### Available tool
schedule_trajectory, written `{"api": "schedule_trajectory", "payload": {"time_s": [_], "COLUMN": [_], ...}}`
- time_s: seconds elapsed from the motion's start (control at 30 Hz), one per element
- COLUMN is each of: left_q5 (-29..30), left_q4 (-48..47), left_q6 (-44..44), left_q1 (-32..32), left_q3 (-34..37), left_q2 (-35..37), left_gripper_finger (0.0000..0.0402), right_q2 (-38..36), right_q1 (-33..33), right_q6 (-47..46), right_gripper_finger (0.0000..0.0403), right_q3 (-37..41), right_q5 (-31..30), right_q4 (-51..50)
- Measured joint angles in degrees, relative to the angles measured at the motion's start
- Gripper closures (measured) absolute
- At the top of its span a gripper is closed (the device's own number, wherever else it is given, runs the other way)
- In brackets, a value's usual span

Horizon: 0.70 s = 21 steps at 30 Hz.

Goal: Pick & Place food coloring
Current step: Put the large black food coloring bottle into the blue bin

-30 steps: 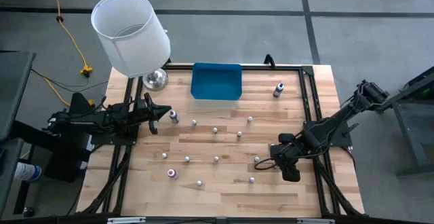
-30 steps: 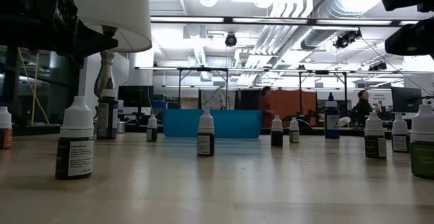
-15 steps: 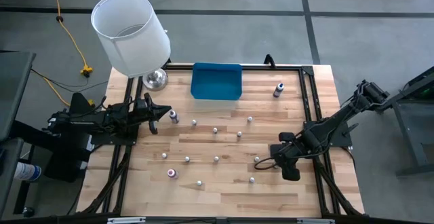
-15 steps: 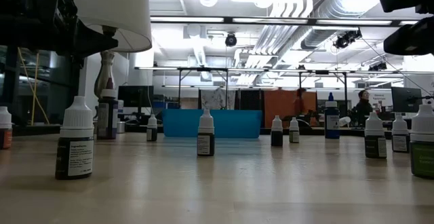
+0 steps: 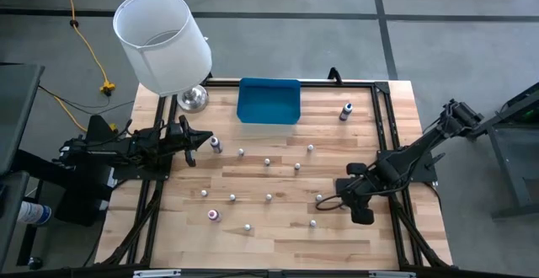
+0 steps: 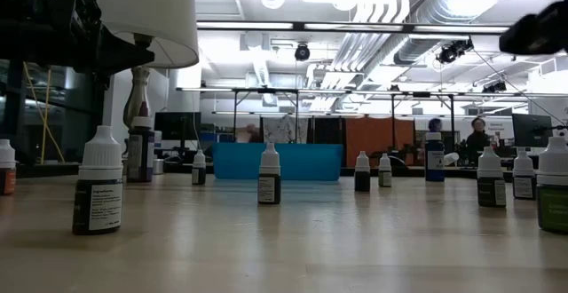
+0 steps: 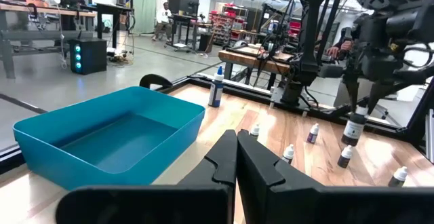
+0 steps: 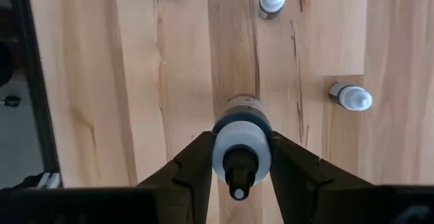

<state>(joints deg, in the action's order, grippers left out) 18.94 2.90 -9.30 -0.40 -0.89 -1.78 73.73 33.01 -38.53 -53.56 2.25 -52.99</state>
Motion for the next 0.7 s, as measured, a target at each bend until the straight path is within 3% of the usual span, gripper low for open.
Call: {"api": "schedule_trajectory", "payload": {"time_s": [0.37, 0.7], "left_q5": [0.0, 0.0], "left_q4": [0.0, 0.0], "left_q6": [0.0, 0.0], "left_q1": [0.0, 0.0], "left_q3": [0.0, 0.0], "left_q2": [0.0, 0.0], "left_gripper_finger": [0.0401, 0.0401], "right_q2": [0.0, 0.0], "right_q1": [-3.4, -16.7], "right_q6": [5.3, 23.7], "right_gripper_finger": [0.0284, 0.0284], "right_q3": [-15.6, -28.3], "right_q5": [-0.3, -0.8], "right_q4": [-8.3, -9.3]}}
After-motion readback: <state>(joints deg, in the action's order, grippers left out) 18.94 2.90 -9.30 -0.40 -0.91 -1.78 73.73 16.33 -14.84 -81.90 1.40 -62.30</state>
